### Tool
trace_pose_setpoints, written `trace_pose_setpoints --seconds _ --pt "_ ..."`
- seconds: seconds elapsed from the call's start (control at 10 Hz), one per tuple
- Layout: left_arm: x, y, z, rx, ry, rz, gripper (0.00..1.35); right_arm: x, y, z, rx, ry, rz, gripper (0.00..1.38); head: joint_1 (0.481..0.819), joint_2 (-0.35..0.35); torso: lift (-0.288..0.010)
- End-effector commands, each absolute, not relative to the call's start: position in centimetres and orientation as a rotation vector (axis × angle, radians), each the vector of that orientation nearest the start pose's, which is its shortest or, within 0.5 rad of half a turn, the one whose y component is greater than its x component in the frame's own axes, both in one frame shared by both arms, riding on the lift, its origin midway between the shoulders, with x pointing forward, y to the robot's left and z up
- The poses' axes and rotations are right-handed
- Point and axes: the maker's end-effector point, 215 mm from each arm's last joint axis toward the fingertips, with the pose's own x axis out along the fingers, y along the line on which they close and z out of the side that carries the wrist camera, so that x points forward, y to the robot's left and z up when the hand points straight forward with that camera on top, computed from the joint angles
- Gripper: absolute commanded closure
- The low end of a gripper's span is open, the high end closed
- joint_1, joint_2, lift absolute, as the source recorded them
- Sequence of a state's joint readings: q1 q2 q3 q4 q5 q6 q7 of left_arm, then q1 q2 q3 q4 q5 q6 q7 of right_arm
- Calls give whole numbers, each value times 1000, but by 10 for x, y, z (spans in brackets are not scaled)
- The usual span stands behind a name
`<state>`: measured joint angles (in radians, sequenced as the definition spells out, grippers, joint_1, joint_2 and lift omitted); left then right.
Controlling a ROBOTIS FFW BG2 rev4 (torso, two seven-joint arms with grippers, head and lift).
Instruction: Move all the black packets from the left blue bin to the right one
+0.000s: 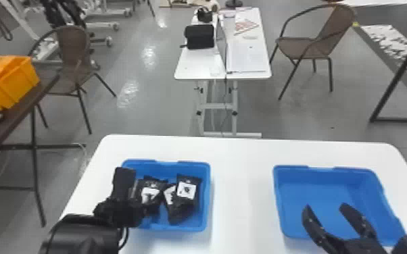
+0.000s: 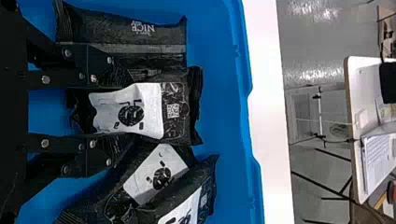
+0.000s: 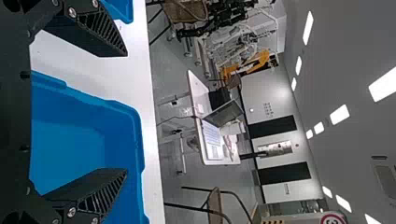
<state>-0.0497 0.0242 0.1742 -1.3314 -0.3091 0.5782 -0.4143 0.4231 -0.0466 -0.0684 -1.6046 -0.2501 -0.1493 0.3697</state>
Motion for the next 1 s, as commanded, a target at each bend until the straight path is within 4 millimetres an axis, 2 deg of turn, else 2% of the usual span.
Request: trace_pose_setpoints --seconds 0.0,0.1,0.2,0.4,0.5,0.7,0.9 --pt "494 290 -601 84 818 -189 1211 423 -214 -478 219 193 252 139 695 91 0" --pt "493 284 -590 36 762 -239 1211 425 -212 -476 224 187 260 139 695 89 0" --pt "490 276 -563 -27 668 -294 1211 428 -208 -471 229 176 275 139 695 85 0" --pt "476 281 -497 2 557 -342 1210 432 -201 -464 250 159 304 136 695 77 0" --pt "475 265 -468 7 502 -402 1210 434 -194 -458 260 148 338 133 695 90 0" --pt "491 199 -424 -15 390 -573 1210 450 -171 -441 277 122 439 137 695 77 0" --pt "512 140 -396 7 271 -739 1210 471 -152 -417 284 79 491 136 695 35 0"
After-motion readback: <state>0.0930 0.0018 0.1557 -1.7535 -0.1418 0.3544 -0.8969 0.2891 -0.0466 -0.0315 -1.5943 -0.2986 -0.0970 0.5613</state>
